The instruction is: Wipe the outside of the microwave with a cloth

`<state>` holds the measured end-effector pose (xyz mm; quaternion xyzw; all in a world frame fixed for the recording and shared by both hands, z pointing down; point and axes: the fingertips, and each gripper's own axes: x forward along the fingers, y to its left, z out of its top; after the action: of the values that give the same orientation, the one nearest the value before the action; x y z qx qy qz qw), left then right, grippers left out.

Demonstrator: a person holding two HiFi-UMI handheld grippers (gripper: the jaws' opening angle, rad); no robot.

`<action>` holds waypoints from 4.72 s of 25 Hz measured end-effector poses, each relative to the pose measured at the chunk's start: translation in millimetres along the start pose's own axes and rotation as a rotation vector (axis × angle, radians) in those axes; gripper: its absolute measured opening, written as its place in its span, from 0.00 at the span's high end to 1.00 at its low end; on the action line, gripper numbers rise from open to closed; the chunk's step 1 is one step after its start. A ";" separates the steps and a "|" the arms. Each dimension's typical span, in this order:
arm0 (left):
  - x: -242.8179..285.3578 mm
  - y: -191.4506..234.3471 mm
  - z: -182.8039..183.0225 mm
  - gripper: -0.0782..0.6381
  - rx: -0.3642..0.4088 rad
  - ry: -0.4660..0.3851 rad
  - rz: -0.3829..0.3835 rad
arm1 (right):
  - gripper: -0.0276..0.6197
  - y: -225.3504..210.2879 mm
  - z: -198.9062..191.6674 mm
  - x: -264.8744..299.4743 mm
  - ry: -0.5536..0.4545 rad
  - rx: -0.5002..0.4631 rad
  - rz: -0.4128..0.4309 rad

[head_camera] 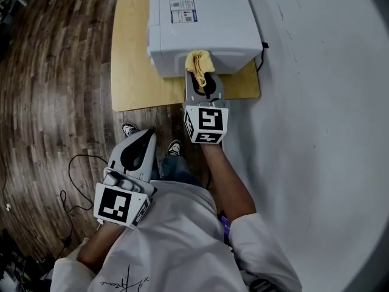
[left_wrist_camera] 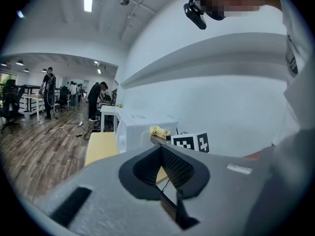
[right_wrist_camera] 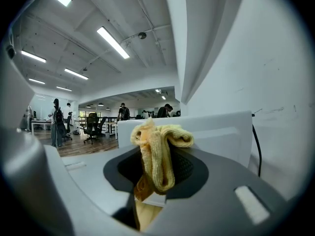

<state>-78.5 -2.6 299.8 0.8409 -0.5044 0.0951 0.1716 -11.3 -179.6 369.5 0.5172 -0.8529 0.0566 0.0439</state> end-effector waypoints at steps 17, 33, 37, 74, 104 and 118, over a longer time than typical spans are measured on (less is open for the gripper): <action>-1.9 4.0 -4.8 0.90 -0.027 0.014 -0.003 | 0.78 48.0 -6.0 14.4 0.014 0.008 0.128; -17.8 16.1 -4.0 0.90 -0.066 0.001 0.040 | 0.78 127.3 -15.0 12.0 0.053 -0.006 0.339; -15.0 12.7 -5.8 0.90 -0.081 -0.007 0.023 | 0.78 110.1 -14.6 1.2 0.056 0.005 0.310; -3.2 -7.9 -4.5 0.90 0.056 0.004 0.008 | 0.78 -174.4 -45.7 -34.9 0.115 -0.015 -0.232; 0.5 15.0 -14.1 0.90 0.061 0.044 0.084 | 0.78 -136.3 -54.1 -24.8 0.052 0.091 -0.268; 3.1 19.1 -20.2 0.90 0.044 0.066 0.103 | 0.78 -96.6 -58.7 -13.4 0.036 0.104 -0.190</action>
<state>-93.6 -5.6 323.2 0.8138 -0.5388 0.1427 0.1644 81.6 -203.8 430.7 0.5960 -0.7951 0.1059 0.0374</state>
